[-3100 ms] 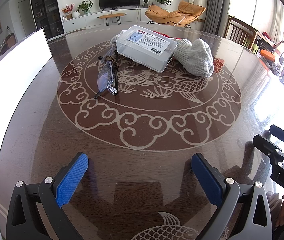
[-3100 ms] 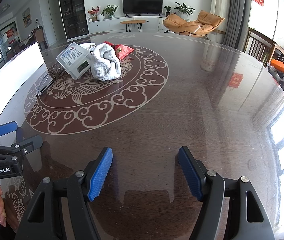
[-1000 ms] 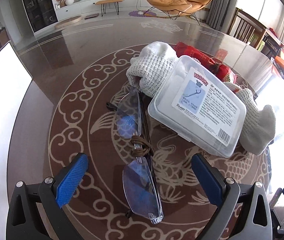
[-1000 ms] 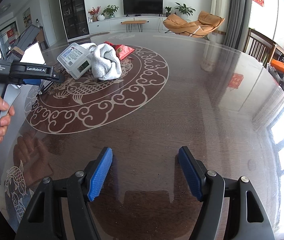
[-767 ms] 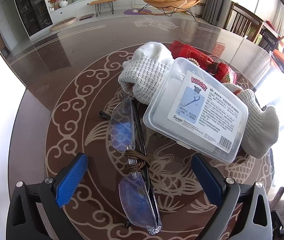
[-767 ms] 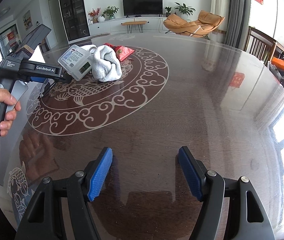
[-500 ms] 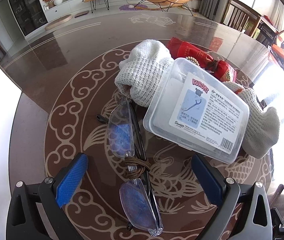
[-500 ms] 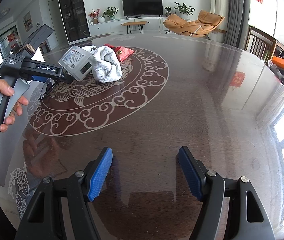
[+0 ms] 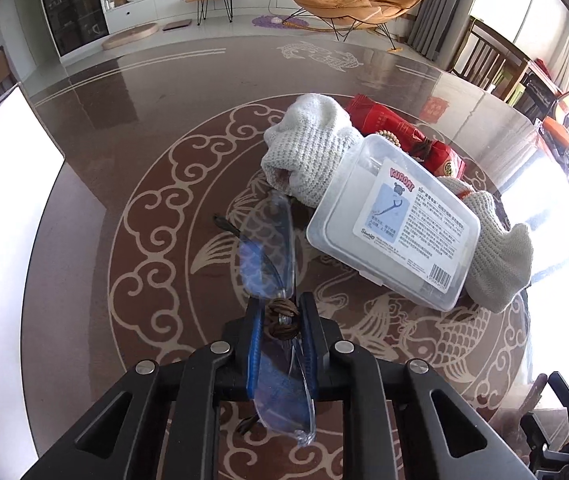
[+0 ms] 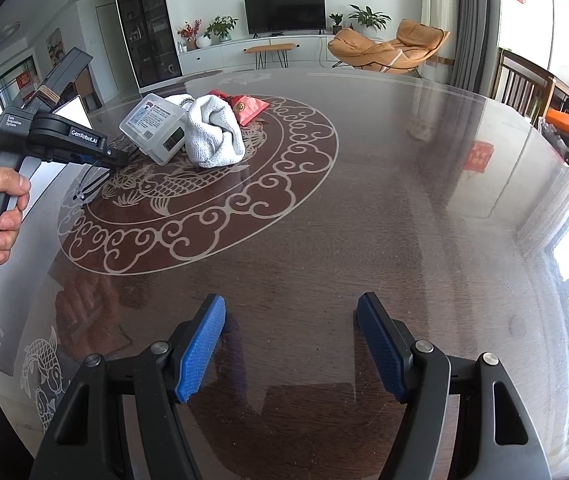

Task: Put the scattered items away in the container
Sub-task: 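Lower the left tool onto the rimless glasses and close on the bridge, then lift the glasses with the left tool while the right tool grasps a white knit glove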

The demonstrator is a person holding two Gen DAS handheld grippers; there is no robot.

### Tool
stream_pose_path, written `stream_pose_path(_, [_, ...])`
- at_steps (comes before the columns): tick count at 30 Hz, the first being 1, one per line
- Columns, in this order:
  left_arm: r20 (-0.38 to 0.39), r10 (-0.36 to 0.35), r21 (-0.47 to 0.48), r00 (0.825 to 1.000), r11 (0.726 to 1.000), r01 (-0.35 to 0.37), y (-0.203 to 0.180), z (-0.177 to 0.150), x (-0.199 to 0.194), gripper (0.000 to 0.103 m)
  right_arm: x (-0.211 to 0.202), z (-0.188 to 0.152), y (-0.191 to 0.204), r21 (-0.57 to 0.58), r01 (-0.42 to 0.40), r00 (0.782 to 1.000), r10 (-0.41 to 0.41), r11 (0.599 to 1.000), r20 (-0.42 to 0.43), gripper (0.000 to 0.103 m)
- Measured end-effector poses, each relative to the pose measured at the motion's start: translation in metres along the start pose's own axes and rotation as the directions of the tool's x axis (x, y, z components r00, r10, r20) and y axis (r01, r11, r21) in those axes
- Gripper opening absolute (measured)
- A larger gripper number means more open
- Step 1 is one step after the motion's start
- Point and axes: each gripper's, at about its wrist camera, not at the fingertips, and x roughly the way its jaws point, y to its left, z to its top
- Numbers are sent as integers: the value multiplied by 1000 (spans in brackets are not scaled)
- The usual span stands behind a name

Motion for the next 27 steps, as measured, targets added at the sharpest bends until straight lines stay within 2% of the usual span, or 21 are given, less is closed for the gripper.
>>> stream_pose_path(9, [73,-70,-13,995,997,71,8,-71,-51,17,0,-1,1,-7,8,1000,-8,1000,-2,70])
stream_pose_path(13, [81,-96,-16,992,995,98,9,-95,-63,17,-2,-1,0,-3,-3,1000,3,1000,1,70])
stream_pose_path(15, [87,-100,-14,991,995,102,10,-101,-66,17,-2,3,-6,11,-48,999,48,999,-10,70])
stream_pose_path(16, [91,-101,-11,991,995,102,8,-105,-68,17,-1,7,-11,30,-103,994,104,994,-15,70])
stream_pose_path(18, [93,-106,-11,990,994,108,3,-108,-68,17,5,21,-25,92,-236,971,238,967,-13,70])
stream_pose_path(20, [91,-119,-21,989,992,121,3,-117,-63,17,12,42,-33,113,-248,968,250,962,-5,70])
stream_pose_path(23, [90,-135,-47,987,989,140,4,-118,-55,17,14,77,-27,51,-288,958,286,956,32,70])
stream_pose_path(25, [93,-143,-63,985,987,149,5,-119,-53,17,18,97,-10,-53,-329,943,331,943,39,70])
stream_pose_path(27, [96,-146,-73,985,985,154,4,-121,-52,17,32,113,12,-159,-313,948,318,936,11,70])
